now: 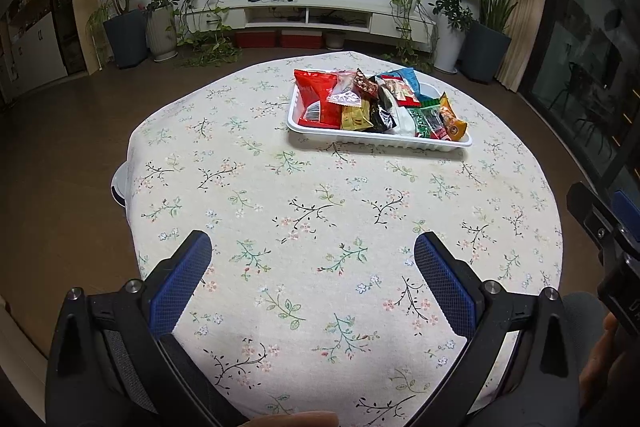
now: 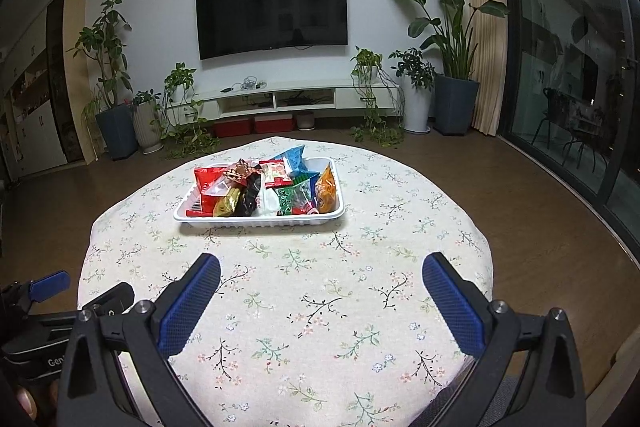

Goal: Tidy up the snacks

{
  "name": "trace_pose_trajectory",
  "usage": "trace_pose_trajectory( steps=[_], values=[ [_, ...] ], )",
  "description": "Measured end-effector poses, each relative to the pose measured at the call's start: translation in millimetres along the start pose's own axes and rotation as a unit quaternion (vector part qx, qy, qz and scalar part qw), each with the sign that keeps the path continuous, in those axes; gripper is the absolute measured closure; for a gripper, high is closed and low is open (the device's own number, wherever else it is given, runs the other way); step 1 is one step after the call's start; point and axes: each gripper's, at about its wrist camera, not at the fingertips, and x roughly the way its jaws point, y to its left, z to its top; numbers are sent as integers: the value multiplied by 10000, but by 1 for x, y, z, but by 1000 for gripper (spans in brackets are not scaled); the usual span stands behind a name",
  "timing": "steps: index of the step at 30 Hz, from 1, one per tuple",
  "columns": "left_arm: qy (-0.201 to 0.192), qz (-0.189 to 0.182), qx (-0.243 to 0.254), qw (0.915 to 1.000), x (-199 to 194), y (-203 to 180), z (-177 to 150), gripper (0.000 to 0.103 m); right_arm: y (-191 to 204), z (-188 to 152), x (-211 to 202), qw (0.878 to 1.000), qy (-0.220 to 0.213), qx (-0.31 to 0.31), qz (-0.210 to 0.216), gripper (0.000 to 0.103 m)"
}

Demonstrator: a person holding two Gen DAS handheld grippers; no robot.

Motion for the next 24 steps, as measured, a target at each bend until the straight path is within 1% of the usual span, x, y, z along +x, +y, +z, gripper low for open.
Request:
trace_pose_trajectory(
  steps=[24],
  values=[
    [52,-38,3,10000,1,0,-4,0,1,-4,-1,10000,64,-30,9,0]
  ],
)
